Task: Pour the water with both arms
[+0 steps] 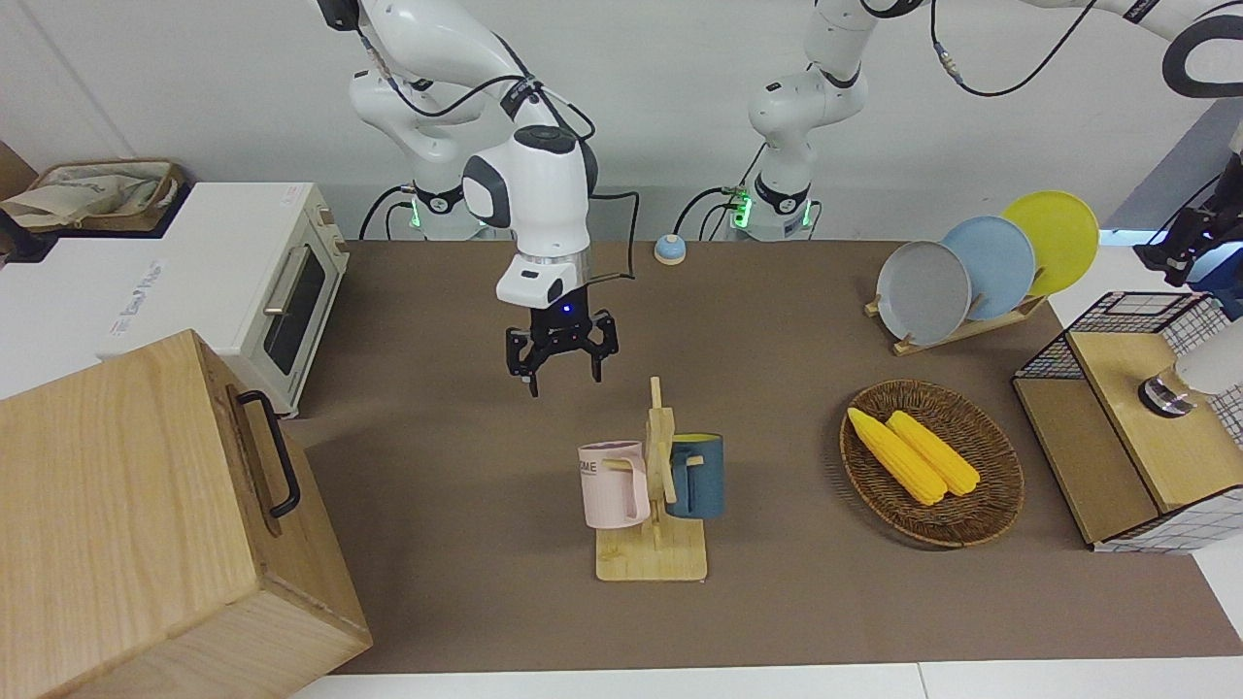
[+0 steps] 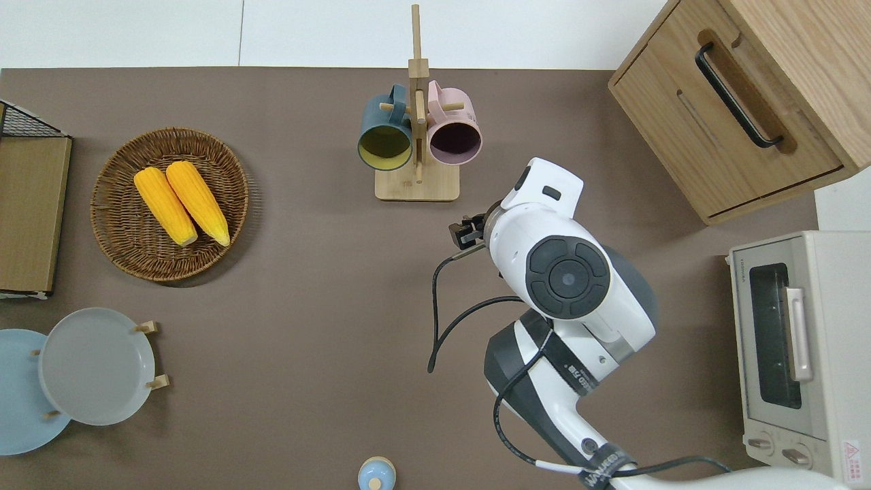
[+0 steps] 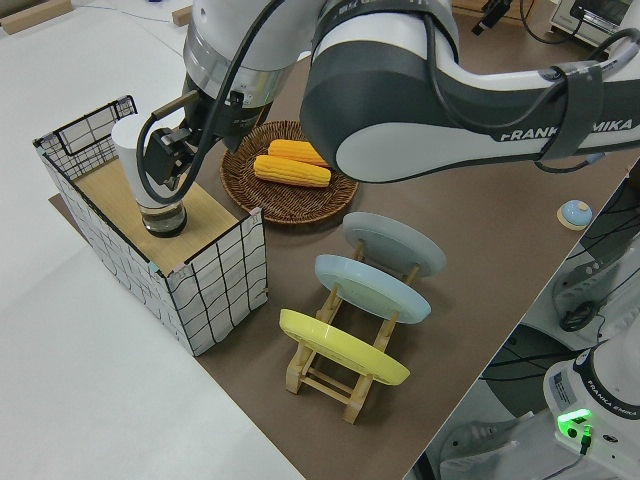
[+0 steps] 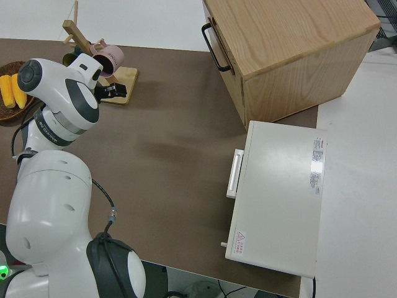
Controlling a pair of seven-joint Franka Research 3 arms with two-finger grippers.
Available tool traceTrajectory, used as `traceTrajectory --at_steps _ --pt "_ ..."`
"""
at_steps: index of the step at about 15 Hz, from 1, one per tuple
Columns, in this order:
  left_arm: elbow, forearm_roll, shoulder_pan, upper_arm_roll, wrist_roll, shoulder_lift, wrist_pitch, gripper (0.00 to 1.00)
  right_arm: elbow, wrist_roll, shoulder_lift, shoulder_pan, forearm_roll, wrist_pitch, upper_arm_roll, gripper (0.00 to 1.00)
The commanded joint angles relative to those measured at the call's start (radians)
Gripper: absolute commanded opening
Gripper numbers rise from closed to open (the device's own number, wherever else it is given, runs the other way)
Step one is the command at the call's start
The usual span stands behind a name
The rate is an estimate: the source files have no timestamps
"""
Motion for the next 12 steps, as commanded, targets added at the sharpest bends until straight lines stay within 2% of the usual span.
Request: traceTrajectory --at_steps 1,4,6,12 --pt "-0.141 -0.152 0.009 -0.005 0.114 -0.007 0.212 1.00 0.020 0.024 0.040 -0.015 -0.051 0.075 0.001 0.981" --pt "-0.169 -0.338 0.021 -0.005 0.250 0.024 0.277 1.00 0.051 0.021 0.061 -0.018 -0.054 0.112 -0.002 0.979" --pt "-0.169 -0.417 0.032 -0.005 0.328 0.041 0.300 1.00 0.098 0.018 0.087 -0.008 -0.076 0.108 -0.004 0.977" --pt "-0.166 -0.489 0.031 -0.024 0.347 0.090 0.433 1.00 0.209 -0.028 0.170 -0.011 -0.151 0.103 -0.004 0.946"
